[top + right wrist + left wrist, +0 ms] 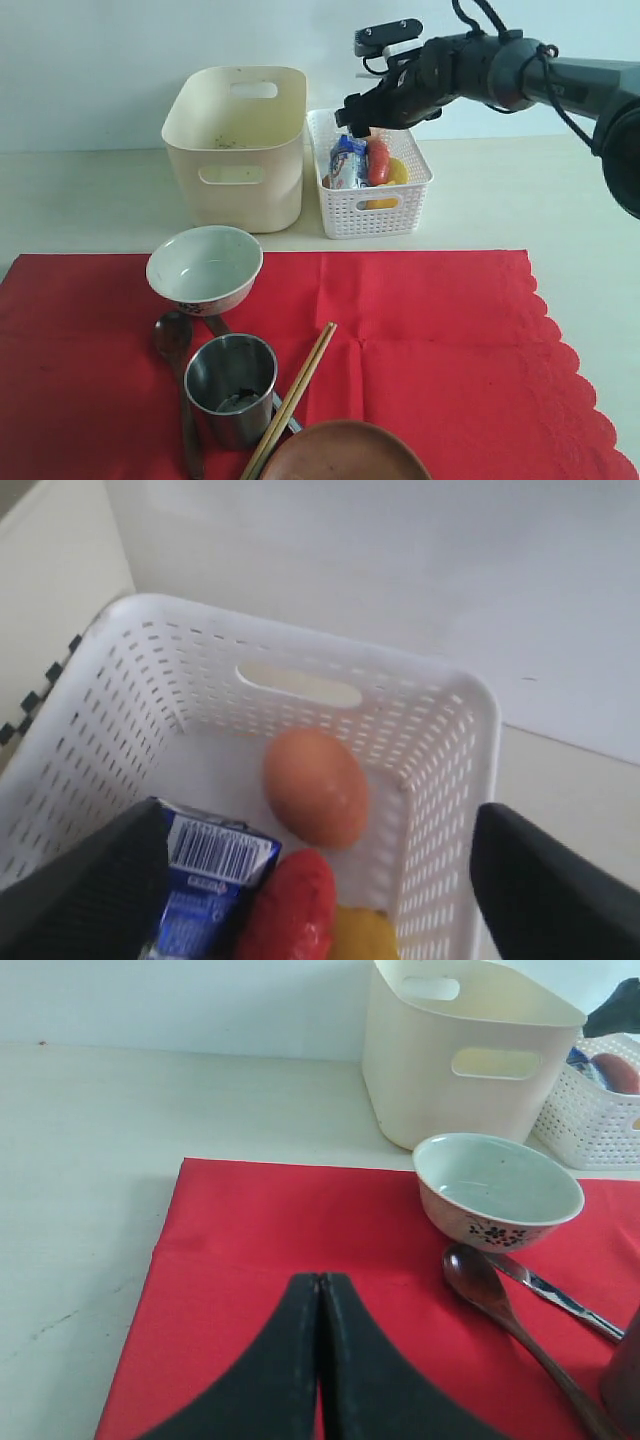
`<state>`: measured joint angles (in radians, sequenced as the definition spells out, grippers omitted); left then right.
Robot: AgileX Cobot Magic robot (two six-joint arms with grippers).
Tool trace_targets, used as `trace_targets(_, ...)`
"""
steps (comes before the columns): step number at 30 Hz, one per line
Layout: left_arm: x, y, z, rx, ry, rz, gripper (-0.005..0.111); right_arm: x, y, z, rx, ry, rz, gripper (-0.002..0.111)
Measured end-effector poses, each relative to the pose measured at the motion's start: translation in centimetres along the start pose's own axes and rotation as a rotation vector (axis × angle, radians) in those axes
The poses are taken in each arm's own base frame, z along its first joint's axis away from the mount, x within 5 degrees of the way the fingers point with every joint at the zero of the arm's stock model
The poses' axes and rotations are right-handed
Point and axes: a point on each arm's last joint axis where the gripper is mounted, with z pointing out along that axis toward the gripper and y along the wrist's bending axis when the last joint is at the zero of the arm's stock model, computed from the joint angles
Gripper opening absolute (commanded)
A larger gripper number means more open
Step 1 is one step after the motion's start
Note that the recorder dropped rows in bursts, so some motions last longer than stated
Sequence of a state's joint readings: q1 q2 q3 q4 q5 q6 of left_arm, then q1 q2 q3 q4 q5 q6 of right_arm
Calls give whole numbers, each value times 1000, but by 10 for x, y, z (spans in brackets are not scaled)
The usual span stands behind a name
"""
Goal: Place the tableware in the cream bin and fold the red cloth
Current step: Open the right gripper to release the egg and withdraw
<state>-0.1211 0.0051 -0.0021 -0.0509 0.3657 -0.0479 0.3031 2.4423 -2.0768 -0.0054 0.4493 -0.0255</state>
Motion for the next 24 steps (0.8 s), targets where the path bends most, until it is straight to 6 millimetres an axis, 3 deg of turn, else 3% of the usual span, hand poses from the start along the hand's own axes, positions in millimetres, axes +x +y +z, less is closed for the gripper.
trace_targets(5,0,0,0,0,0,0,0,-18,-1,-38,-2,83,0,64)
trace_targets(10,0,0,0,0,0,0,0,-18,-1,-83,-10,302,6,43)
trace_targets(14,0,0,0,0,0,0,0,2,1,-99,-19,414,12,35)
trace_targets(18,0,0,0,0,0,0,0,29,6,-116,-39,471,27,33)
trace_targets(24,0,0,0,0,0,0,0,76,43,-191,-106,391,-45,32)
